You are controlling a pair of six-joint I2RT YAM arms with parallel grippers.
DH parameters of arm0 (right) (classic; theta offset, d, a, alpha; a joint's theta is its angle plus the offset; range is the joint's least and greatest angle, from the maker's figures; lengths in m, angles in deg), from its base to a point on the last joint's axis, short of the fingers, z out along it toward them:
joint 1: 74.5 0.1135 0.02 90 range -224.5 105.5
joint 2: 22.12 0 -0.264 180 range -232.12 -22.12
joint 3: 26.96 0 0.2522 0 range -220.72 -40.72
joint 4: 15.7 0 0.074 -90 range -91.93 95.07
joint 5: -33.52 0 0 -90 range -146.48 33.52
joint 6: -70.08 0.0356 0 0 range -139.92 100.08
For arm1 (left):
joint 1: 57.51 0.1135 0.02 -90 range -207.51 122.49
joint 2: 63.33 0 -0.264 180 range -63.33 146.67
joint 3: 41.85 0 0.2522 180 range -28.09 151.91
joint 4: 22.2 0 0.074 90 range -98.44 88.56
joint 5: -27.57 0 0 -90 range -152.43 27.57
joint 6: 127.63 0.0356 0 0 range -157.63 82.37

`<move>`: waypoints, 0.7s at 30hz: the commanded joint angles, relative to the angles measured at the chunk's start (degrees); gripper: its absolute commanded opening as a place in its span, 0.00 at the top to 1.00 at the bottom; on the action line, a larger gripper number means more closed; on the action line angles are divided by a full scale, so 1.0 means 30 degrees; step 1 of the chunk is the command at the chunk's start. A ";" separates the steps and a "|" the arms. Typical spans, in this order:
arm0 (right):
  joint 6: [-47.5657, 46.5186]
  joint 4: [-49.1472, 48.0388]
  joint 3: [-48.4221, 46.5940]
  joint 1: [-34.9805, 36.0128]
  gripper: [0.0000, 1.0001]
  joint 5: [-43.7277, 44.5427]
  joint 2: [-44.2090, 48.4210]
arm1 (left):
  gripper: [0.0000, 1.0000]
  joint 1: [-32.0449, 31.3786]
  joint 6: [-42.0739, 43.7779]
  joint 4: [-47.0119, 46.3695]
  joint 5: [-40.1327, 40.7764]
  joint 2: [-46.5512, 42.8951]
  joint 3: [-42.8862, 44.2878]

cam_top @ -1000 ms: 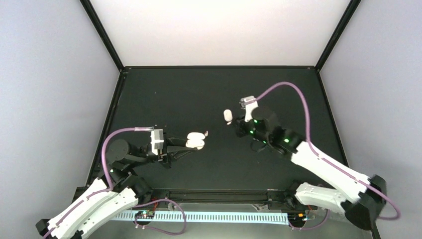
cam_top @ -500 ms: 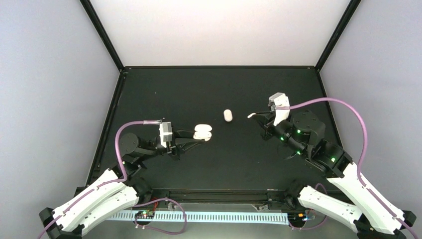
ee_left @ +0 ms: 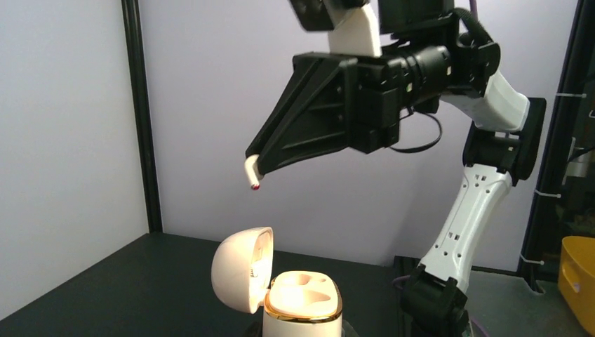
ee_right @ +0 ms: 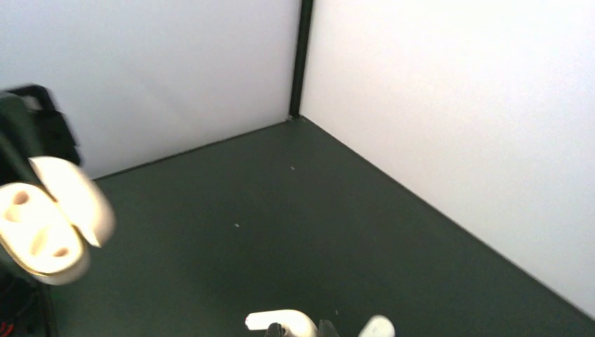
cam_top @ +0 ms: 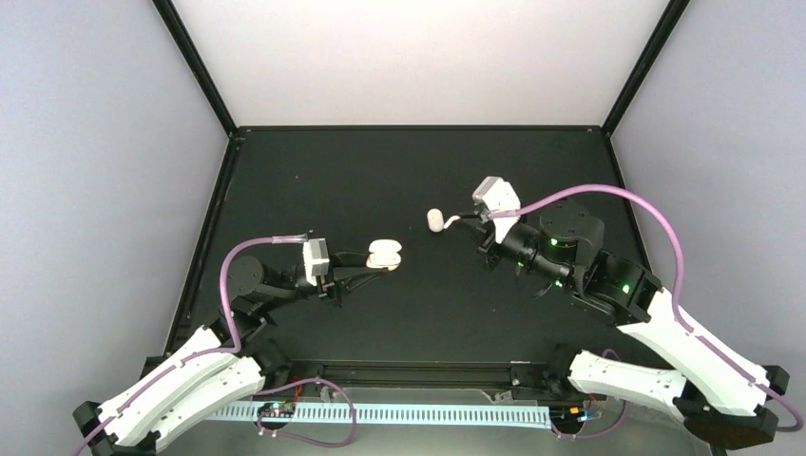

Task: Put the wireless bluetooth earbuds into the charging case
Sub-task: Place the earbud in the charging case.

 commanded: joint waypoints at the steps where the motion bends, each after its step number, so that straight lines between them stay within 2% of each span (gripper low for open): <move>1: -0.2685 0.0049 -0.1661 0.2409 0.96 0.2428 -0.0614 | 0.99 -0.0104 0.0909 0.0368 0.0471 -0.0183 0.0097; 6: -0.4324 0.0655 -0.3150 0.5483 0.97 0.5317 -0.1895 | 0.98 -0.0108 0.0853 0.0403 0.0463 -0.0003 0.0069; 11: -0.5310 0.0352 -0.3634 0.7549 0.97 0.6878 -0.2663 | 0.98 -0.0104 0.0897 0.0266 0.0398 0.0291 0.0111; 21: -0.4752 -0.0903 -0.3888 0.9076 0.97 0.6047 -0.3730 | 0.98 -0.0123 0.0991 0.0227 0.0381 0.0337 0.0054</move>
